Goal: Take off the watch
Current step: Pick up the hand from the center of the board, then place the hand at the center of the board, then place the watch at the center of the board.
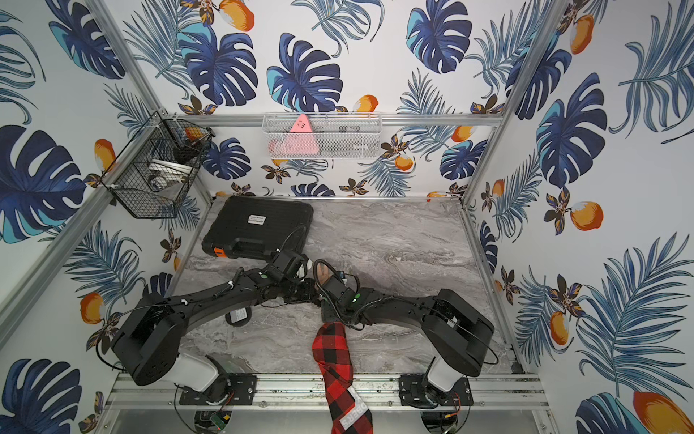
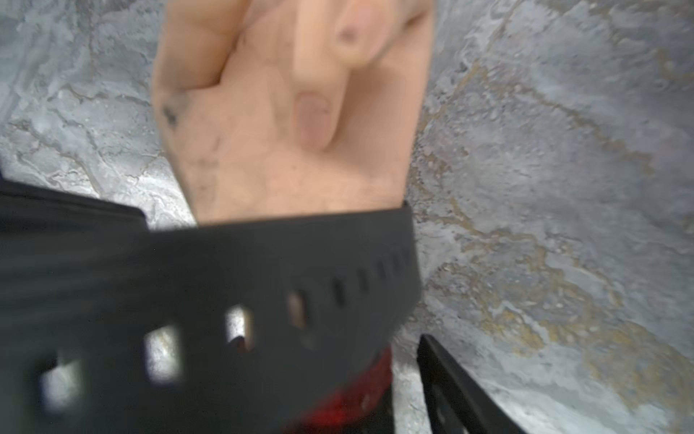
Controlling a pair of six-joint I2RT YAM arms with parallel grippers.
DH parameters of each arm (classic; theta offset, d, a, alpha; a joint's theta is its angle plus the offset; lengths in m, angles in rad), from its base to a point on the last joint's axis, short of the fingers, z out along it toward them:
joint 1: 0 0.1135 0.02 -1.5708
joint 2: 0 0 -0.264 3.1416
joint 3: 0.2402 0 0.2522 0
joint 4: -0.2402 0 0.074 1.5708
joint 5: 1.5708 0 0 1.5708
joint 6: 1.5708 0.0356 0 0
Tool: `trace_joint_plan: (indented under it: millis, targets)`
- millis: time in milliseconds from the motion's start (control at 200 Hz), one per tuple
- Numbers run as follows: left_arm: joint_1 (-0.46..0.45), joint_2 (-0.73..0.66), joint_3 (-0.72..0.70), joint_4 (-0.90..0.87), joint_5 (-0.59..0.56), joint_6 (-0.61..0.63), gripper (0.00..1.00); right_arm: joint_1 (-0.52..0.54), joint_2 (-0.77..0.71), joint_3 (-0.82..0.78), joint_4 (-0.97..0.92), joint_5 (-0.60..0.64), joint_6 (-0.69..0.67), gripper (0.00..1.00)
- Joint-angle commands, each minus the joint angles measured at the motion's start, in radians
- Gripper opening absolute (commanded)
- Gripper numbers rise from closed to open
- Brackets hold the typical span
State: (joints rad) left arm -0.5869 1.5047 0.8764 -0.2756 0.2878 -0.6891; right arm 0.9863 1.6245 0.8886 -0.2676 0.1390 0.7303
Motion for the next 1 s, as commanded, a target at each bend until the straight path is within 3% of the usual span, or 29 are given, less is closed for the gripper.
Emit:
trace_joint_plan:
  millis: [0, 135, 280, 490, 861, 996]
  targets:
    - [0.000, -0.012, 0.009, 0.001, -0.017, -0.012, 0.02, 0.000, -0.005, 0.006, -0.006, 0.001, 0.019, 0.59]
    - [-0.001, -0.015, 0.029, -0.048, -0.061, 0.005, 0.00, -0.012, -0.039, 0.003, -0.015, 0.015, 0.020, 0.42]
    - [0.020, -0.031, 0.053, -0.141, -0.144, 0.034, 0.00, -0.051, -0.090, -0.024, -0.022, 0.030, 0.020, 0.35]
    - [0.101, -0.071, 0.068, -0.258, -0.230, 0.107, 0.00, -0.130, -0.148, -0.074, -0.033, 0.010, -0.001, 0.33]
    - [0.343, -0.118, 0.075, -0.395, -0.277, 0.247, 0.00, -0.220, -0.163, -0.120, -0.021, -0.019, -0.023, 0.34]
    - [0.412, -0.107, 0.076, -0.418, -0.260, 0.290, 0.09, -0.228, -0.144, -0.125, -0.012, -0.037, -0.019, 0.44]
